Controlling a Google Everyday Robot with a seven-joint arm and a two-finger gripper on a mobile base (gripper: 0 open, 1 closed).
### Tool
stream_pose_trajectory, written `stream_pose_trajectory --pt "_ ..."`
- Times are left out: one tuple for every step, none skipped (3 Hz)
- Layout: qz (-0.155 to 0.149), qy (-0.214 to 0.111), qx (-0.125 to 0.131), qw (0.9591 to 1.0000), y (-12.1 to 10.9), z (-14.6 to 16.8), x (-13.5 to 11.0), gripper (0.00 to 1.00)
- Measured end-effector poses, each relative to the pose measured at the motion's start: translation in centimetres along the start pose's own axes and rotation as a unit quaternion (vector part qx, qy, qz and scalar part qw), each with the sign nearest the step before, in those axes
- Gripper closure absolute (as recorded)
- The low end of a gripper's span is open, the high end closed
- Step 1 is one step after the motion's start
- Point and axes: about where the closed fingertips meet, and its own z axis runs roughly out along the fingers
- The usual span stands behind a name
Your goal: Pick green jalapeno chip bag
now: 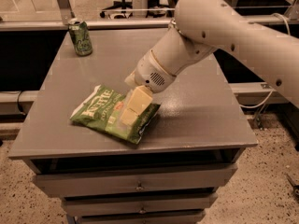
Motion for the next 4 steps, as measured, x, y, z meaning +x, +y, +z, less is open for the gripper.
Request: stream_pose_trajectory --pt "0.011 -0.001 -0.012 0.9999 -0.1 1.6 0.2 0.16" --pt "0.025 -0.002 -0.018 0.9995 -0.3 2.4 0.5 0.38" --pt "0.036 -0.004 -0.015 0.9992 -0.7 1.7 0.6 0.69" --pt "0.036 -0.015 0.003 0.9992 -1.0 -0.4 0.2 0.93"
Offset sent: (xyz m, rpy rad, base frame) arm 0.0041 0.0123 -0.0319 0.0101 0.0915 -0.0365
